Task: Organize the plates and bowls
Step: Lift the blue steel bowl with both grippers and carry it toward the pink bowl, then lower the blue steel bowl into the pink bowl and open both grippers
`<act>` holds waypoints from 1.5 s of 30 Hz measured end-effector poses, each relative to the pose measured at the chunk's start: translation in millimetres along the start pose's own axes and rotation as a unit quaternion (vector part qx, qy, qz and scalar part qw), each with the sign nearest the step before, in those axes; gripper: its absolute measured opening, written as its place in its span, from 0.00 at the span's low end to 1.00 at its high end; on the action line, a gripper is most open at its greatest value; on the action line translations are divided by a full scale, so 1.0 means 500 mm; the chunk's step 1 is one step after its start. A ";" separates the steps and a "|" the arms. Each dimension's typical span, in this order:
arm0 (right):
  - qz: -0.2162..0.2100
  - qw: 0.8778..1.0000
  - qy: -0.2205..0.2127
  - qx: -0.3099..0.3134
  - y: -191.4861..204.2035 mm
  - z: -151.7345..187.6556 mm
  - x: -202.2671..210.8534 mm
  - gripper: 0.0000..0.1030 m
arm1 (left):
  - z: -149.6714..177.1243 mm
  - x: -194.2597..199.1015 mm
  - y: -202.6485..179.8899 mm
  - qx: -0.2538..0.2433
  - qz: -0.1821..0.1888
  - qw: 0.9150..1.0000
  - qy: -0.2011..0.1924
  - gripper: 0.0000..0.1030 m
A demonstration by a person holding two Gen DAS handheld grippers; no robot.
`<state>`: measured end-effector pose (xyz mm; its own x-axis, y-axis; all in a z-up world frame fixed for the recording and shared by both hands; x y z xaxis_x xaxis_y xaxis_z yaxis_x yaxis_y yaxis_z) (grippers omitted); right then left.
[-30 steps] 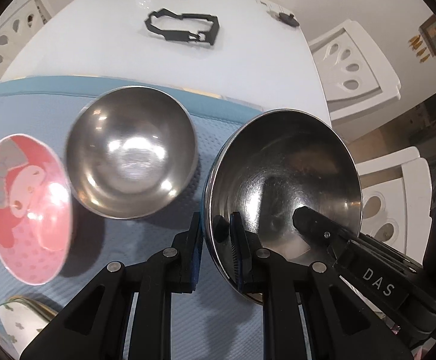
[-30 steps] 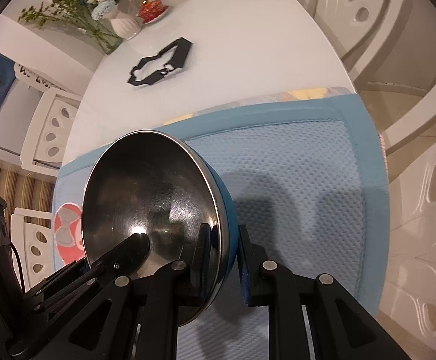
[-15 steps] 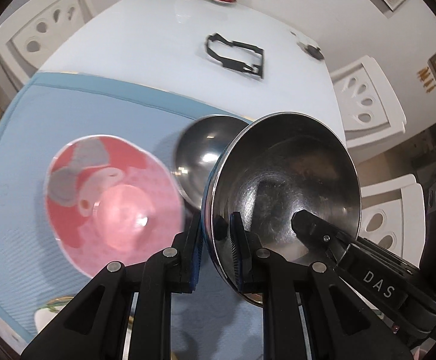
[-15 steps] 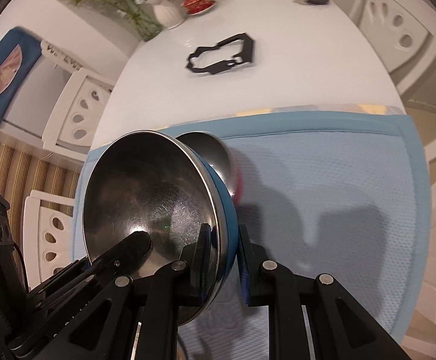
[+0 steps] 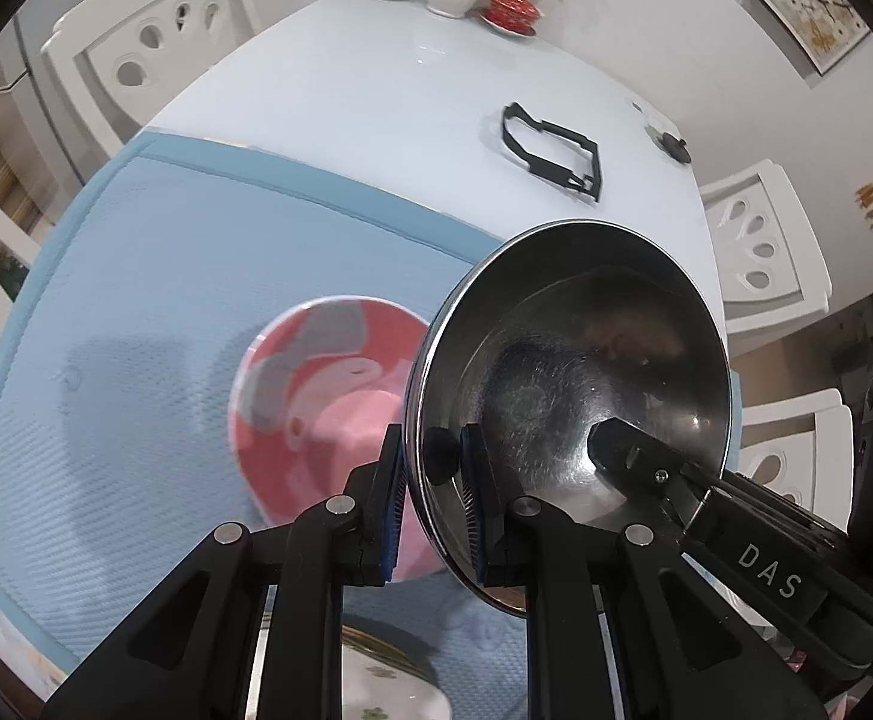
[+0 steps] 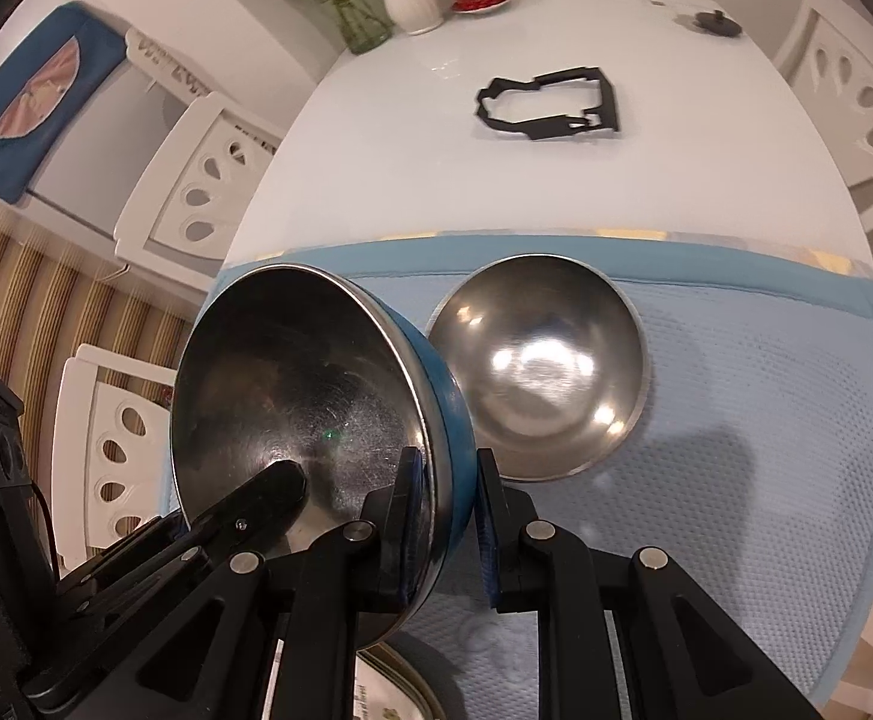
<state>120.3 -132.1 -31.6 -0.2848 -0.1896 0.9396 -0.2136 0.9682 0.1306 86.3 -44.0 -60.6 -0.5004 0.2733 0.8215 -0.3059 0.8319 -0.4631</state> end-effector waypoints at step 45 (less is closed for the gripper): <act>0.016 0.996 0.088 -0.006 0.085 0.053 -0.115 0.16 | 0.009 -0.058 0.118 -0.041 -0.022 0.996 0.070 0.16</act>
<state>102.7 -84.3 -88.3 -0.1223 -0.1283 0.9842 -0.1960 0.9752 0.1028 78.9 -4.9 -113.3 -0.3688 0.2953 0.8814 -0.2545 0.8799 -0.4013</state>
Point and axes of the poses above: each gripper's, at about its wrist camera, not at the fingertips, and x roughly against the way its jaws point, y to its left, z to its underside, the point moved 7 cm from there along -x, roughly the way its jaws point, and after that the axes turned 13 degrees about z, right-handed, at the moved point
